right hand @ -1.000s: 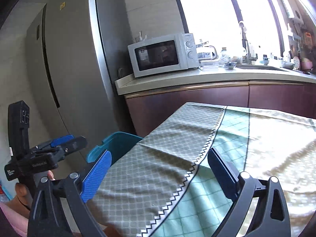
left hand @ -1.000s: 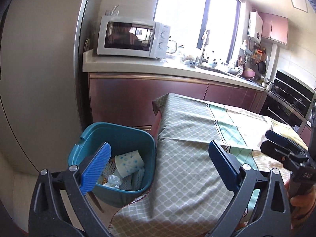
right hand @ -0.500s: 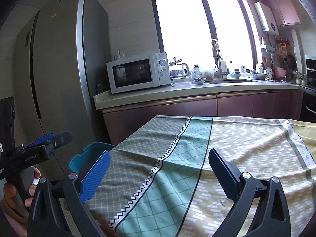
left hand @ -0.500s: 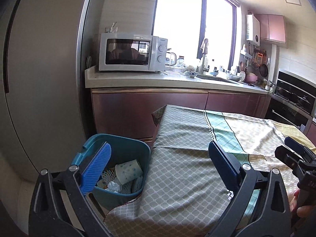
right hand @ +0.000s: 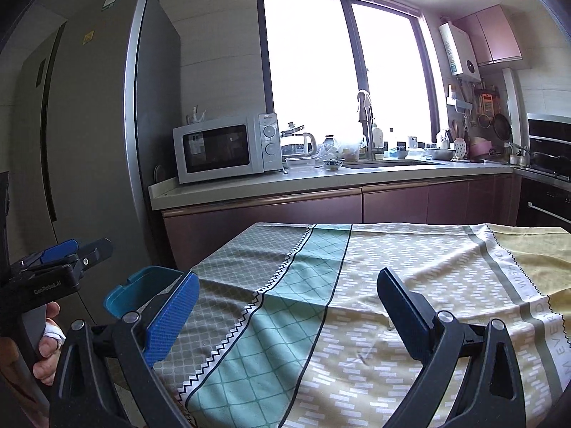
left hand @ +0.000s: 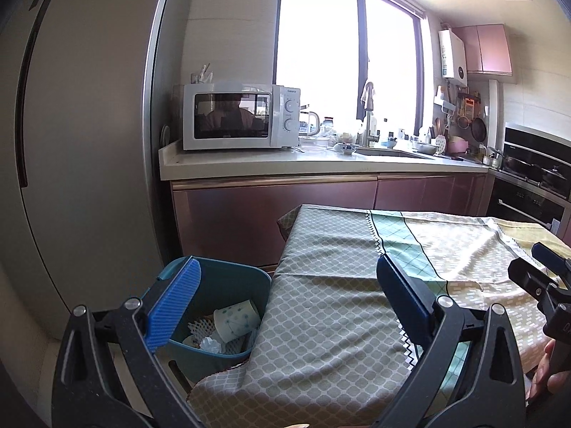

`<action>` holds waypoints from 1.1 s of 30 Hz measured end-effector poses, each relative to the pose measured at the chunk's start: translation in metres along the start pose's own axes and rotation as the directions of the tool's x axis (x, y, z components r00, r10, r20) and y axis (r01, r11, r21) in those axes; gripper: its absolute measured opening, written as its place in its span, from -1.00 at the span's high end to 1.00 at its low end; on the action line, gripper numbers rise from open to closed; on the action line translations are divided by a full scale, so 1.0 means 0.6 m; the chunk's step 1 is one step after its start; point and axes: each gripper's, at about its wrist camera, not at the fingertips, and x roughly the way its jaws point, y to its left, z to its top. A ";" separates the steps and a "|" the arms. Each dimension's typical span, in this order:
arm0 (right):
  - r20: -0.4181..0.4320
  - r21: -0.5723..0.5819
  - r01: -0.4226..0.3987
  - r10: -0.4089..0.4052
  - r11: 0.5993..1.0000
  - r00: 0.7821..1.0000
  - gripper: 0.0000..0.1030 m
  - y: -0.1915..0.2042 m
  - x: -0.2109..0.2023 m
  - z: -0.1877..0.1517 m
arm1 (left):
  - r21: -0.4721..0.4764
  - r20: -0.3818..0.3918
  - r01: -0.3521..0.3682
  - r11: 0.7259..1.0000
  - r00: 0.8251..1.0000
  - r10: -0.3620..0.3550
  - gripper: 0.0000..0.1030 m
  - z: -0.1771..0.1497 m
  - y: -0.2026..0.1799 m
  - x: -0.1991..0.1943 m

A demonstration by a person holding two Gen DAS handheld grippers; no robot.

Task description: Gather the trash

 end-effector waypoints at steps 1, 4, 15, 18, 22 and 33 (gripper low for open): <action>0.001 -0.001 0.005 -0.005 1.000 1.000 -0.87 0.000 -0.001 0.000 | -0.003 0.004 -0.001 1.000 1.000 0.001 -0.89 -0.001 0.001 -0.003; 0.000 -0.002 0.014 -0.014 1.000 1.000 -0.87 -0.002 -0.004 -0.001 | -0.007 0.011 -0.003 1.000 1.000 0.003 -0.89 -0.002 0.000 -0.008; 0.051 0.005 0.053 -0.053 0.999 0.997 -0.87 -0.007 -0.028 -0.001 | 0.000 0.030 -0.017 1.000 0.999 0.017 -0.89 -0.008 -0.007 -0.009; 0.045 0.007 0.054 -0.055 0.998 0.997 -0.87 -0.009 -0.029 -0.002 | 0.006 0.035 -0.020 1.000 0.999 0.019 -0.89 -0.009 -0.012 -0.013; 0.048 0.013 0.055 -0.056 0.998 0.997 -0.87 -0.009 -0.033 -0.004 | 0.009 0.040 -0.019 1.000 0.999 0.019 -0.89 -0.009 -0.016 -0.013; 0.056 0.025 0.062 -0.064 0.998 0.996 -0.87 -0.013 -0.039 -0.005 | 0.010 0.042 -0.016 1.000 0.999 0.015 -0.89 -0.009 -0.020 -0.013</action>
